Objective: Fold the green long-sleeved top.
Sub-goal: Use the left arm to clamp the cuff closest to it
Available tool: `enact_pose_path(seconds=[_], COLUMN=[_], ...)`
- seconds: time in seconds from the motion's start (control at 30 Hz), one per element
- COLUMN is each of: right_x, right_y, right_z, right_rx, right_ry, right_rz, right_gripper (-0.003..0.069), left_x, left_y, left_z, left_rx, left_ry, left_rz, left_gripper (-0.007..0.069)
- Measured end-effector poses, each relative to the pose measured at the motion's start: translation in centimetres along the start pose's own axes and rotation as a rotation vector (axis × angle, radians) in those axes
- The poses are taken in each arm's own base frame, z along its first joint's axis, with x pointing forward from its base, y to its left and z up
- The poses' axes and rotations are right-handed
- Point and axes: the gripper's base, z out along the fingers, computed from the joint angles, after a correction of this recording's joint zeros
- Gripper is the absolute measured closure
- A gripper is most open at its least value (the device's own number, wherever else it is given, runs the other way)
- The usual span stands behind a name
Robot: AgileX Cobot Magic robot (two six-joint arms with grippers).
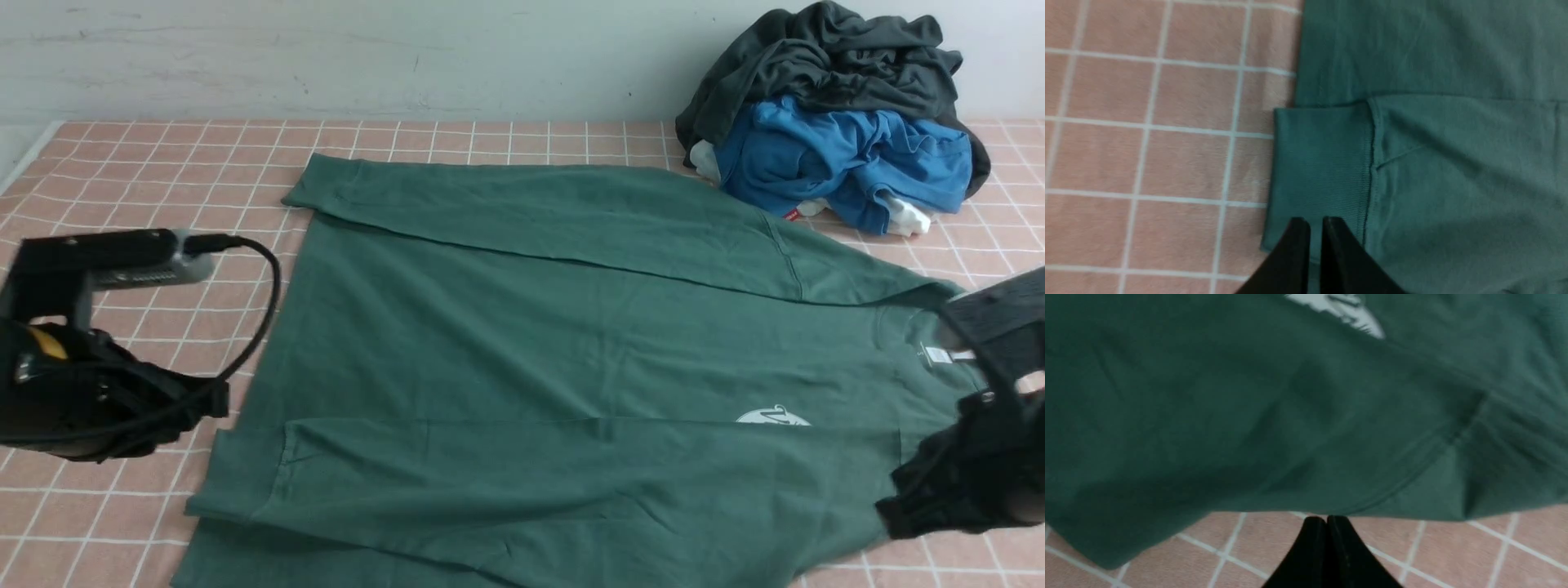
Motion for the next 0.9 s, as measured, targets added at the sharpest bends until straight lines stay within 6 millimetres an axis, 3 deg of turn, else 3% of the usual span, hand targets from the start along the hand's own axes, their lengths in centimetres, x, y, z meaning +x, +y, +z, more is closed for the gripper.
enact_pose_path(seconds=[0.1, 0.2, 0.37, 0.47, 0.57, 0.73, 0.9], right_x=[-0.4, -0.9, -1.5, -1.5, -1.5, -1.5, -1.5], right_y=[0.6, 0.9, 0.9, 0.9, 1.0, 1.0, 0.9], right_z=[0.9, 1.1, 0.8, 0.8, 0.8, 0.8, 0.8], right_rx=[-0.046, -0.082, -0.089, -0.088, -0.089, -0.089, -0.088], right_ry=[0.004, -0.012, -0.036, -0.037, -0.038, -0.040, -0.043], right_rz=[-0.018, -0.034, -0.049, -0.055, -0.055, -0.055, -0.055], right_gripper=[0.0669, 0.0669, 0.0669, 0.0669, 0.0669, 0.0669, 0.0669], left_x=[-1.0, -2.5, -3.3, -3.1, -3.2, -3.3, -3.6], left_y=[-0.1, 0.0, 0.4, 0.6, 0.8, 0.2, -0.3], left_z=[2.1, 5.0, 8.1, 9.6, 10.3, 9.9, 8.6], left_rx=[0.009, -0.006, -0.041, -0.063, -0.075, -0.072, -0.077], left_ry=[0.049, 0.104, 0.164, 0.202, 0.216, 0.205, 0.163], left_rz=[0.002, 0.028, 0.018, -0.011, -0.045, -0.034, 0.017], left_gripper=[0.0498, 0.0344, 0.0267, 0.0275, 0.0347, 0.0554, 0.0587])
